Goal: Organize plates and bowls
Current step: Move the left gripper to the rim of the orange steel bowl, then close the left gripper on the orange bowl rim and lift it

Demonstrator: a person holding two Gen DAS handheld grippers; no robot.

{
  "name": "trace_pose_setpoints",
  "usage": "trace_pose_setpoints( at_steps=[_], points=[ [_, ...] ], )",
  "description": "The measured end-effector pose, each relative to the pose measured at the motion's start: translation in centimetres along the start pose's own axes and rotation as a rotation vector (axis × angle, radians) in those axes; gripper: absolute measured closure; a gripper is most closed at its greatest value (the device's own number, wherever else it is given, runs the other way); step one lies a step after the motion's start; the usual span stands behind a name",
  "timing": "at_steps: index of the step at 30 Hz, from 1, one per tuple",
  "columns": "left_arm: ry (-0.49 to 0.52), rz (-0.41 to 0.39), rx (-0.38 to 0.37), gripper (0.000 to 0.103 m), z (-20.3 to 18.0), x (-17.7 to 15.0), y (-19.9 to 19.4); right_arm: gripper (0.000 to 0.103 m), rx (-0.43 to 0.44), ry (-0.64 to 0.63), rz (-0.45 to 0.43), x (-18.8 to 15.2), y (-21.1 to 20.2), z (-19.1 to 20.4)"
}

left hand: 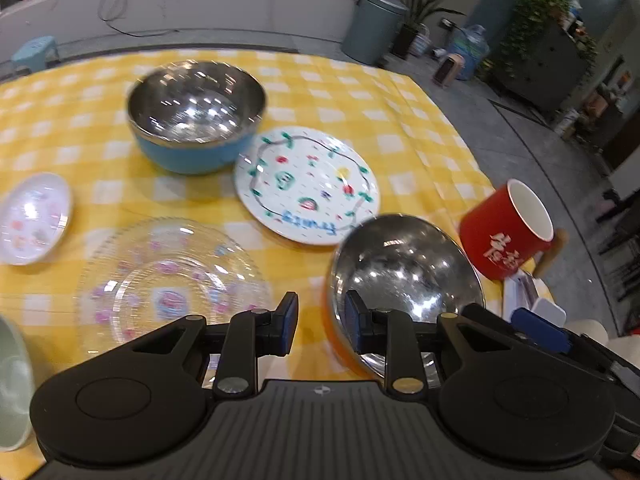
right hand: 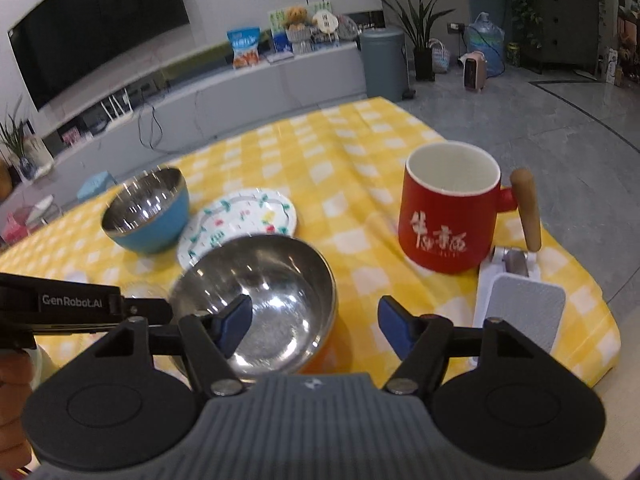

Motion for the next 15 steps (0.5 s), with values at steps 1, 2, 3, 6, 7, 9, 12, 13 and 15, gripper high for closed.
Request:
trace_pose_setpoints(
  at_steps=[1,2,3,6,7,9,12,13,15],
  points=[
    [0.000,-0.001,-0.012,0.071,0.0,-0.3,0.1,0.036,-0.017,-0.020,0.004,-0.2,0.2,0.1],
    [-0.003,-0.001,-0.018,0.073,0.1,-0.3,0.3,0.040,-0.034,-0.048,0.008,-0.4,0.4,0.2],
    [-0.008,-0.001,-0.020,0.076,0.2,-0.5,0.5,0.046,-0.038,-0.065,0.010,-0.7,0.5,0.3],
    [-0.058,-0.009,-0.065,0.090,0.5,-0.7,0.6,0.062,-0.013,-0.046,0.043,-1.1,1.2,0.3],
    [-0.070,-0.013,-0.071,0.090,0.5,-0.7,0.6,0.063,-0.010,-0.035,0.058,-1.3,1.6,0.2],
    [-0.063,-0.018,-0.070,0.091,0.5,-0.6,0.6,0.066,-0.018,-0.041,0.079,-1.7,2.2,0.2],
    [-0.073,-0.019,-0.065,0.092,0.3,-0.5,0.6,0.076,-0.001,-0.060,0.104,-2.4,2.7,0.7],
    [-0.076,-0.017,-0.058,0.092,0.3,-0.5,0.6,0.077,-0.003,-0.058,0.102,-2.4,2.8,0.6],
    [-0.064,-0.008,-0.031,0.094,0.2,-0.6,0.4,0.082,0.002,-0.064,0.095,-2.2,2.7,0.6]
  ],
)
Point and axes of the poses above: each gripper's, at about its wrist camera, not at the fingertips, and y roughly the way its jaws point, z to its left, x to its top, the point moved 6 cm from there along y, roughly the way its jaws point, and after that the axes turned 12 degrees about -z, right-handed, at the moved point
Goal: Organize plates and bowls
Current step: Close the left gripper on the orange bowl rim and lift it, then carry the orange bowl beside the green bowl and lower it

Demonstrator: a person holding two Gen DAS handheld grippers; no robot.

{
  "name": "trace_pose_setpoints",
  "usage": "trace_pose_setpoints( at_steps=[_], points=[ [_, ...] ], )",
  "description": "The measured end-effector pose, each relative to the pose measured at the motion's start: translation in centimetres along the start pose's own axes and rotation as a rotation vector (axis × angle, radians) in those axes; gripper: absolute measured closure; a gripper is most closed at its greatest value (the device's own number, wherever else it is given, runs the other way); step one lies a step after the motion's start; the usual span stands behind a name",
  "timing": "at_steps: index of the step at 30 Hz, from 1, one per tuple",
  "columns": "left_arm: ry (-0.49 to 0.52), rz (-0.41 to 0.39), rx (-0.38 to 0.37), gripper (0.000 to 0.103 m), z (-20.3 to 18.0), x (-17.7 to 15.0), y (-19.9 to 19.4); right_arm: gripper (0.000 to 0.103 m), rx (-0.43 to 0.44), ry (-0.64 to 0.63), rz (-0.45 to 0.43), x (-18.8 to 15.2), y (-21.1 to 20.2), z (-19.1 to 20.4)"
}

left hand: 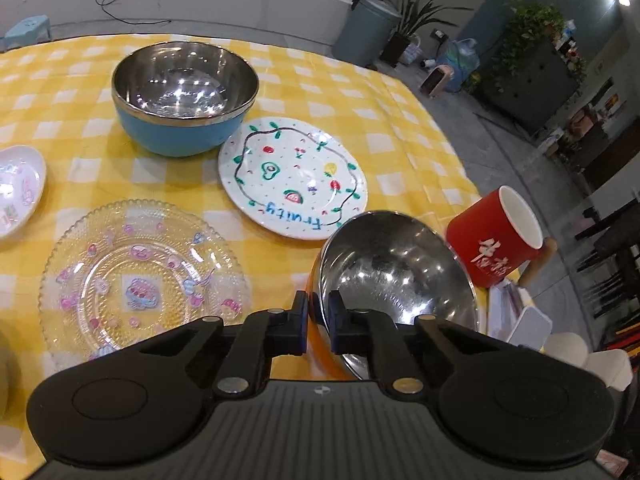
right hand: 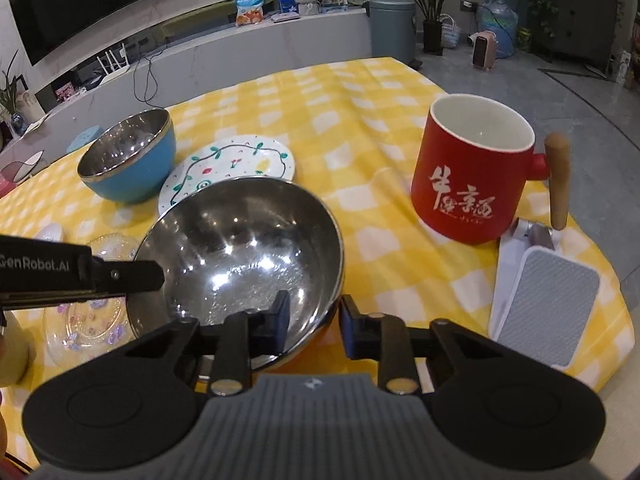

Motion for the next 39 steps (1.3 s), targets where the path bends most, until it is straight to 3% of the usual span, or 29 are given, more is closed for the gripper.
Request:
trace_pose_setpoints(
  at_steps=[8,14,21,29,39],
  points=[
    [0.091,-0.051,0.097,0.096,-0.8,0.2,-2.5,0.091,0.040,-0.011,-0.054,0.8,-1.7,0.6],
    [0.088,-0.119,0.145,0.095,0.2,1.0,-7.7,0.091,0.175,-0.027,-0.110,2.1,-4.4,3.0],
    [0.042,-0.170,0.202,0.093,2.5,0.4,-13.6,0.093,0.364,-0.006,-0.107,2.1,-6.3,6.5],
    [-0.027,-0.105,0.297,0.092,6.4,-2.0,-16.4,0.094,0.504,-0.071,0.019,-1.0,-6.5,11.4],
    [-0.113,0.049,0.260,0.092,11.2,-4.6,-16.8,0.092,0.566,-0.119,0.151,-4.2,-6.1,13.9]
  ],
)
Point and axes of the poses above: each gripper's, at about its wrist camera, not at the fingertips, and y roughly the way its jaws point, z to its left, x to its top, the point moved 6 cm from there along y, roughly the way its jaws point, and after that the axes turned 12 degrees about -z, right-handed, at the moved point
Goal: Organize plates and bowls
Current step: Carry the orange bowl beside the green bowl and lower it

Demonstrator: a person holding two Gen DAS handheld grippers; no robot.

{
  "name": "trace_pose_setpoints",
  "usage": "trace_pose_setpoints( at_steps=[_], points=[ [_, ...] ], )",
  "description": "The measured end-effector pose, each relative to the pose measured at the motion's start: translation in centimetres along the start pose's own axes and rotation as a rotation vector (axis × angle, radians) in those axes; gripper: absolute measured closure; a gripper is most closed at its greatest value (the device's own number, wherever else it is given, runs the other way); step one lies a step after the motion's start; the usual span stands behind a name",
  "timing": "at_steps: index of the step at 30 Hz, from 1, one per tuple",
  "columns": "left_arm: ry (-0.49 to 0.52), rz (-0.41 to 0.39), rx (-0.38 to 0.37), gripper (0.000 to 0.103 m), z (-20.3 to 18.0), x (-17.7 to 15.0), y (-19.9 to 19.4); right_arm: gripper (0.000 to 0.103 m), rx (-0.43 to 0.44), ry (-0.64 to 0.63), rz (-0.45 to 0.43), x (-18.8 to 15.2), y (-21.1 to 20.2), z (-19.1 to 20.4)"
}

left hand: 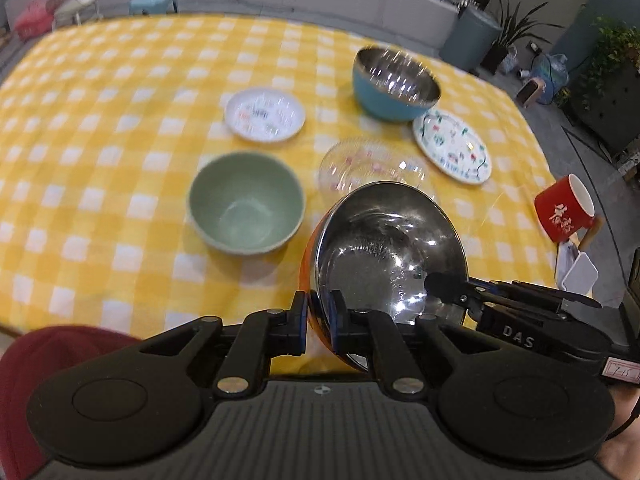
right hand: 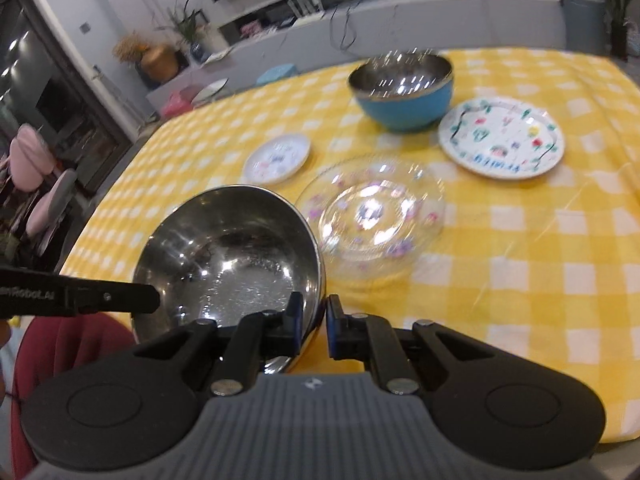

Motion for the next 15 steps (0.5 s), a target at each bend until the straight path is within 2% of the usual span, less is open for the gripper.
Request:
trace_pose_setpoints(
  at_steps=[5,9,15],
  points=[
    [-0.070,0.047,-0.047,0.092,1.5,-0.5,1.1,0.092,0.017,0.055,0.045,-0.9,0.7,-0.7],
    [-0.074,0.044,-0.019,0.092,2.2,-0.7,1.9,0.092,0.007,0.058,0.051,-1.2,1.0,-0.6],
    [-0.103,0.042,-0.030,0.092,3.3,-0.8,2.3,0.087,0.024,0.068,0.045,-1.0,1.0,-0.2]
  ],
)
Point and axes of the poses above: each gripper's, at about its wrist camera, not at the fingertips, and y roughly the way its jaws point, z to its left, x to its top, the point moved 6 cm from there along y, roughly the way its jaws point, and after that the axes turned 12 degrees about -z, right-handed, at the moved point
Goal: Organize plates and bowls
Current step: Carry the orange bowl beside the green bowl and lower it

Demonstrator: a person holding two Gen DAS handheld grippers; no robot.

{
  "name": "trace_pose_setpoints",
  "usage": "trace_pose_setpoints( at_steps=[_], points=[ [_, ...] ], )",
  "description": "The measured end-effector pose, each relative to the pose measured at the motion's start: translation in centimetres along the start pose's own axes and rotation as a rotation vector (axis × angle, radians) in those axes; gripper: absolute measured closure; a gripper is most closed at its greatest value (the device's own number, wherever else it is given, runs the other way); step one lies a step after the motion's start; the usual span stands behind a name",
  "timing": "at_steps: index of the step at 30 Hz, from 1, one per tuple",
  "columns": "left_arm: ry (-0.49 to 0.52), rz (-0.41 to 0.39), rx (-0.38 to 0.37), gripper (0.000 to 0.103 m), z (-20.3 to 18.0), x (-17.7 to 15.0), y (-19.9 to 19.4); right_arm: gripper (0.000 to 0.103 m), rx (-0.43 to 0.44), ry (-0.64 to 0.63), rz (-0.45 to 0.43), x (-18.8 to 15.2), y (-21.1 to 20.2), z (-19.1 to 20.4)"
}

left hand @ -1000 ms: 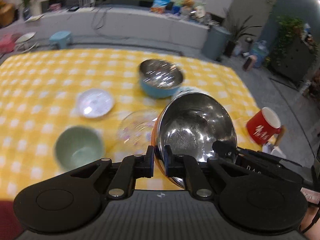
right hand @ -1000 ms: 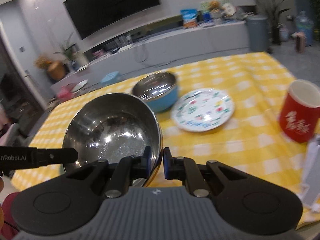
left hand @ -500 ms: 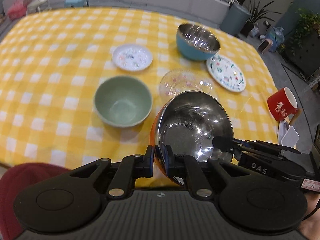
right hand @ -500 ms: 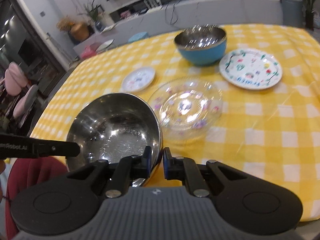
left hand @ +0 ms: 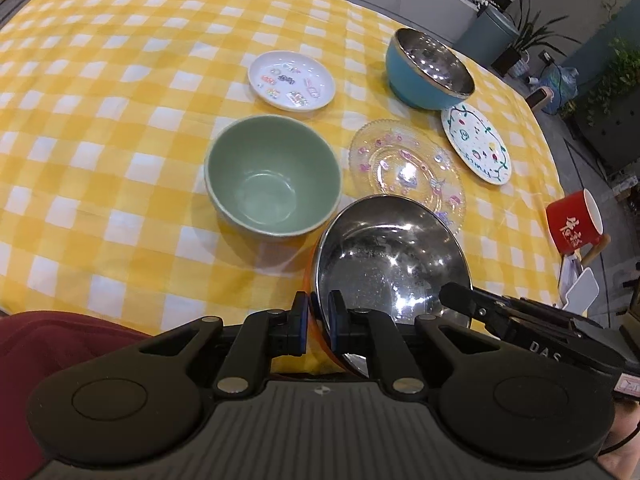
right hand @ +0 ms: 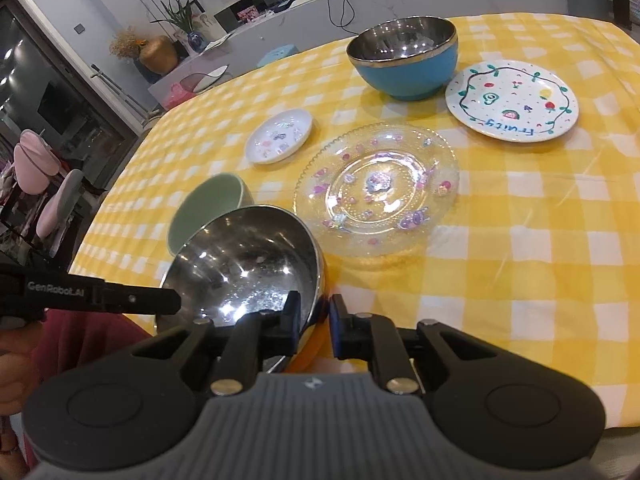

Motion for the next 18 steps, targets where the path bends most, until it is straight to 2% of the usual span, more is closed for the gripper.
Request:
trace_pose_setpoints(
  at_steps=[6,13,18],
  points=[
    [0.075,-0.098,0.007,0.092,-0.5,0.3,-0.7,0.084,-0.019,-0.003,-0.010,0.2,0.3,0.2],
    [0.105,-0.116,0.015,0.091,-0.7,0.1,-0.1,0.083,-0.039,-0.044,-0.033,0.2,0.4,0.5],
    [0.116,-0.119,-0.002,0.091,-1.1,0.0,0.1,0.095,-0.079,-0.067,-0.068,0.7,0.2,0.2]
  ],
)
Point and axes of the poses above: each gripper's, at about its wrist camera, not at the fingertips, and y roughly the way its jaws point, z to its left, x to its top, the point moved 6 cm from there along y, roughly the way its jaws point, and after that the axes turned 12 degrees about -z, right-handed, at the moved point
